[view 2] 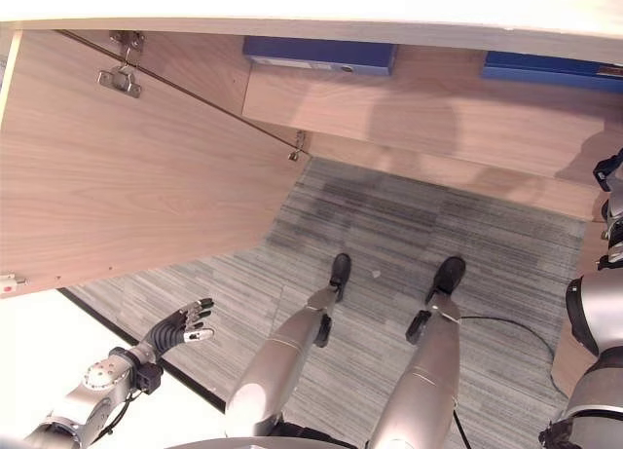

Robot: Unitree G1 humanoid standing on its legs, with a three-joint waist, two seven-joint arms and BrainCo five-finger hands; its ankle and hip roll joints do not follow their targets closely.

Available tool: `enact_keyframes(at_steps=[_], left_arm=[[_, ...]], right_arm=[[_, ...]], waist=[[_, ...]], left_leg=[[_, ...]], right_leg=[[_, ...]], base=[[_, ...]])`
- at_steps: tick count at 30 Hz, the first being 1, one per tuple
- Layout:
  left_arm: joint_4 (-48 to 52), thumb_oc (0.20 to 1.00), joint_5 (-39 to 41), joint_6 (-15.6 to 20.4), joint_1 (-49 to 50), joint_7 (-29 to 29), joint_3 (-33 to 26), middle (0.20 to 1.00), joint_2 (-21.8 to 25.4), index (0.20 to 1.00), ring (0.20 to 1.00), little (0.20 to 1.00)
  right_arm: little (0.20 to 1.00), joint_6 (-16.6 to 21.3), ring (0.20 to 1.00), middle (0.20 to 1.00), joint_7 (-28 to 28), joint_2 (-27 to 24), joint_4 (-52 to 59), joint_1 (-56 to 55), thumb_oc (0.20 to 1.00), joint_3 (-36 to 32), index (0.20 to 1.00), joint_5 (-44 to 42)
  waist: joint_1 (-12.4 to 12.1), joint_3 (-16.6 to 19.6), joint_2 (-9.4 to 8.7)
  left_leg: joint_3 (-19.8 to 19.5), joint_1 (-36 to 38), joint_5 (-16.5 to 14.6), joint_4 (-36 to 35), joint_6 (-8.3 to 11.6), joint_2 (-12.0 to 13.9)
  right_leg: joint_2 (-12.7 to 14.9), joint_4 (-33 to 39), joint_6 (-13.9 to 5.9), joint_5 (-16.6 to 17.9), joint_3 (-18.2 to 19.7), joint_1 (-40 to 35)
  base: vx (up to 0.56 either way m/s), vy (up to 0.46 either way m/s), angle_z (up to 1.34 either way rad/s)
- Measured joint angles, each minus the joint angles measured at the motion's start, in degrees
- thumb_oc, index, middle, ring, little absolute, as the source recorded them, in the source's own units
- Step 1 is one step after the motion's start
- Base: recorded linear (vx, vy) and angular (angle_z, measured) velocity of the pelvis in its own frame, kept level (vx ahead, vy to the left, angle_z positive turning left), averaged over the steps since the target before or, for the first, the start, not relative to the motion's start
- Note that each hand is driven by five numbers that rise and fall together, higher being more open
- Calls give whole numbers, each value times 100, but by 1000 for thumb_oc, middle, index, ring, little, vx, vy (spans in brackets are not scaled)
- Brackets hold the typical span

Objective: Put the empty folder in the office cabinet

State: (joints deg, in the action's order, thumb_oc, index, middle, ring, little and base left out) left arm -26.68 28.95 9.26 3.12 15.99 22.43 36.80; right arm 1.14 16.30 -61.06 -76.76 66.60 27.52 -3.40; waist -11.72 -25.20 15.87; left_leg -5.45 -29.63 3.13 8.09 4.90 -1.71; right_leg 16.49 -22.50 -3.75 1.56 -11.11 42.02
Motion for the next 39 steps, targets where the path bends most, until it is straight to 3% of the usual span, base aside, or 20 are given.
enact_keyframes(at_steps=[5,13,16,18,20,23,25,27,28,29,32,33,34,36,39], left_arm=[[-16,1000,-3,-5,117,-1,0,1000,-27,1000,1000,1000],[-42,1000,-14,-28,125,8,-119,1000,-73,1000,1000,1000],[-254,1000,-15,-30,117,-12,-417,1000,-335,1000,1000,1000],[-451,1000,-18,-43,113,-24,-469,1000,-475,1000,1000,1000],[-719,1000,-23,-74,157,-60,-602,1000,-676,1000,1000,1000],[-998,1000,-74,-115,165,-135,-880,1000,-916,1000,1000,1000],[-1247,1000,-89,-176,228,-177,-973,1000,-966,1000,1000,1000],[-1706,1000,-145,-187,185,-225,-1226,1000,-1134,1000,1000,1000],[-1842,1000,-150,-192,193,-244,-1249,1000,-1162,1000,1000,1000],[-2018,1000,-266,-234,252,-289,-1257,1000,-1185,1000,1000,1000],[-2130,1000,-338,-234,344,-323,-1376,1000,-1207,1000,1000,1000],[-2355,1000,-358,-238,350,-358,-1382,1000,-1250,1000,1000,1000],[-2488,1000,-360,-241,355,-376,-1411,1000,-1284,1000,1000,1000],[-2698,1000,-492,-219,362,-422,-1780,1000,-1462,1000,1000,1000],[-2866,1000,-585,-232,383,-539,-1791,1000,-1554,1000,1000,1000]], right_arm=[[200,0,200,200,1,5,45,-24,200,-67,200,-5],[200,321,200,200,196,188,1206,-1326,200,-1463,200,-462],[200,601,200,200,407,619,2326,-2320,200,-2162,200,-463],[200,645,200,200,392,972,2306,-2594,200,-2166,200,-459],[200,635,200,200,368,1534,2768,-3300,200,-2293,200,-449],[200,625,200,200,370,1973,3385,-4123,200,-2405,200,-430],[200,663,200,200,346,2439,3609,-4778,200,-2444,200,-381],[200,751,200,200,316,2904,3627,-5338,200,-2814,200,-380],[200,749,200,200,306,3023,3619,-5511,200,-2827,200,-382],[200,749,200,200,182,3311,3614,-6024,200,-2797,200,-384],[200,745,200,200,7,3686,3535,-6465,200,-2747,200,-395],[325,746,325,325,-130,3899,3446,-6653,325,-2648,325,-402],[1000,724,1000,1000,-205,3944,3326,-6683,1000,-2472,1000,-403],[1000,712,1000,1000,-442,3971,3108,-6753,1000,-2140,1000,-399],[1000,707,1000,1000,-757,4064,2903,-6926,1000,-1777,1000,-394]], waist=[[18,0,0],[21,0,-1],[79,-1,-8],[158,5,-23],[203,89,-167],[360,163,-377],[410,339,-680],[630,491,-937],[648,576,-1006],[683,835,-1204],[808,979,-1416],[863,1127,-1513],[872,1177,-1552],[944,1277,-1601],[969,1567,-1617]], left_leg=[[-26,4,2,-10,4,4],[-210,277,19,-56,29,28],[-281,440,17,-79,29,58],[-316,546,14,-120,26,86],[-283,622,8,-185,20,135],[-270,728,-25,-190,10,190],[-142,974,-96,-243,-9,274],[-114,1280,-170,-286,-16,329],[-101,1353,-186,-305,-21,341],[-29,1567,-212,-418,-41,390],[48,1868,-214,-557,-45,421],[121,2023,-224,-631,-62,423],[179,2117,-226,-688,-68,426],[292,2355,-214,-827,-98,406],[338,2564,-253,-908,-121,402]], right_leg=[[-27,-9,1,0,-8,-7],[-22,40,47,-10,-226,-407],[-43,145,37,-16,-331,-669],[-72,255,27,-10,-391,-834],[-144,410,-19,17,-391,-925],[-230,605,-10,108,-405,-1109],[-327,885,-27,201,-353,-1393],[-426,1216,-69,277,-366,-1816],[-428,1268,-73,283,-366,-1896],[-507,1521,-113,356,-354,-2143],[-575,1811,-110,472,-306,-2470],[-603,1989,-109,538,-246,-2622],[-613,2087,-137,591,-202,-2723],[-629,2338,-191,738,-148,-2946],[-635,2464,-201,743,-111,-3135]], base=[[-1,-34,1],[3,-36,10],[8,-17,9],[10,-5,3],[42,2,-11],[60,18,-10],[93,19,-29],[80,24,-17],[99,26,-19],[110,26,-22],[66,30,-20],[68,41,-26],[64,55,-32],[70,63,-21],[65,90,-10]])
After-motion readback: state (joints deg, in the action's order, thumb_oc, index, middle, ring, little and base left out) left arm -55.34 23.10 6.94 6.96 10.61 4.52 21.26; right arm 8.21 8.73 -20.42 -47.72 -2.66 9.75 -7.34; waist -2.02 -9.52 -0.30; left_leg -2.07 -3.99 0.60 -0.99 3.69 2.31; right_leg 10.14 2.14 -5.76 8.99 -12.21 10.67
